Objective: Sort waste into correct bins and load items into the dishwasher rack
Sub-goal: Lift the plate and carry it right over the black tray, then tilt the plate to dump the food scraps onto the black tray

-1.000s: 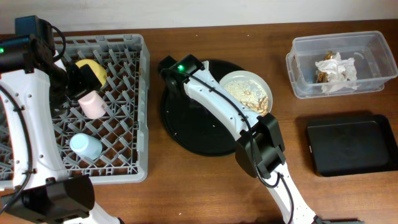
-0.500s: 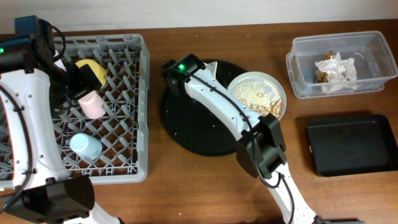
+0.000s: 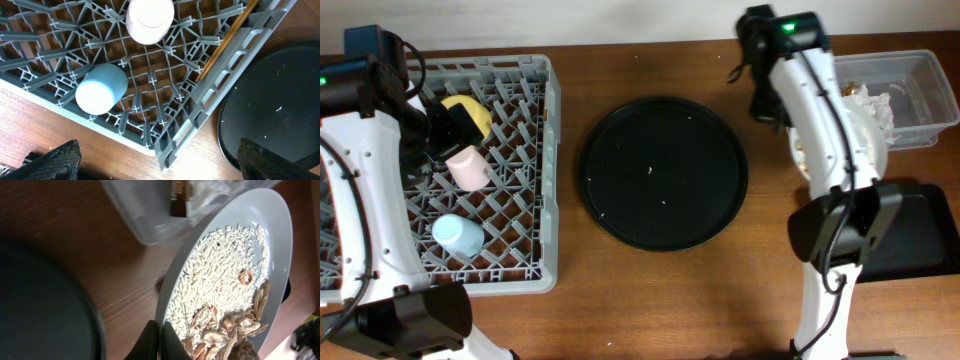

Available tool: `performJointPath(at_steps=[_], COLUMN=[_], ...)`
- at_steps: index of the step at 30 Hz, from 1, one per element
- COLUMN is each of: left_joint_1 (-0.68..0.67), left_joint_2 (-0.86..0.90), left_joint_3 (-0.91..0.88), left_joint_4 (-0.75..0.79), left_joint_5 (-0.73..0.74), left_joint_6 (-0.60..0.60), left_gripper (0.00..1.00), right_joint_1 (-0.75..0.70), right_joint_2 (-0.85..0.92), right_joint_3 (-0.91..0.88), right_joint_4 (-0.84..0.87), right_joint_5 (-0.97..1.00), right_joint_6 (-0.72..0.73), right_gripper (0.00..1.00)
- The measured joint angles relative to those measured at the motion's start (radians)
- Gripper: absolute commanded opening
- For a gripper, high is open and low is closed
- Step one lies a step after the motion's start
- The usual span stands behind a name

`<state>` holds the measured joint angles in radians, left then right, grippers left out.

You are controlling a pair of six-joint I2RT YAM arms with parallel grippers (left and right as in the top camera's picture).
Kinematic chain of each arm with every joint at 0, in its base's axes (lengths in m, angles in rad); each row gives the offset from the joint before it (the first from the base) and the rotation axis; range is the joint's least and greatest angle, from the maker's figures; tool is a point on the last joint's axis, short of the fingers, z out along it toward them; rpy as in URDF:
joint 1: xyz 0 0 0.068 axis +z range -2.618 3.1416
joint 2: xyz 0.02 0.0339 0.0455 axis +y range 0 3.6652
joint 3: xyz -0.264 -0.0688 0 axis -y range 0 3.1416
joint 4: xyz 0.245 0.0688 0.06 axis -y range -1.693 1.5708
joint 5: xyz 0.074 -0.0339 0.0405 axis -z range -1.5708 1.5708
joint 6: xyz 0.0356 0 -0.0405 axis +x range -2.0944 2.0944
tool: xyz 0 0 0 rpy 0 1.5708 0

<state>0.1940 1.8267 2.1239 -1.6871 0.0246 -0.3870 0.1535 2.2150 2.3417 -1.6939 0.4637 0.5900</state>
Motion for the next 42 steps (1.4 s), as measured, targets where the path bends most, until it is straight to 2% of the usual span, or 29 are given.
performJointPath(at_steps=[7,13,24,29,36,42], left_joint_1=[0.0,0.0,0.0,0.0,0.0,0.0], left_joint_2=[0.0,0.0,0.0,0.0,0.0,0.0], left_joint_3=[0.0,0.0,0.0,0.0,0.0,0.0], left_joint_4=[0.0,0.0,0.0,0.001,0.0,0.0], left_joint_5=[0.0,0.0,0.0,0.0,0.0,0.0], left_joint_6=[0.0,0.0,0.0,0.0,0.0,0.0], left_gripper=[0.99,0.99,0.99,0.99,0.99,0.99], right_joint_1=[-0.246,-0.418,-0.55,-0.593,-0.688,-0.803], right_joint_2=[0.0,0.0,0.0,0.0,0.0,0.0], right_joint_3=[0.0,0.0,-0.005,-0.124,-0.134,-0.134], right_joint_4=[0.001,0.024,0.079,0.121,0.103,0.051], right_joint_5=[-0.074,-0.243,-0.451,-0.545,-0.724,-0.908], right_joint_6=[-0.027,-0.027,-0.027,-0.037,-0.113,-0.236], right_gripper=[0.04,0.04,0.04,0.04,0.04,0.04])
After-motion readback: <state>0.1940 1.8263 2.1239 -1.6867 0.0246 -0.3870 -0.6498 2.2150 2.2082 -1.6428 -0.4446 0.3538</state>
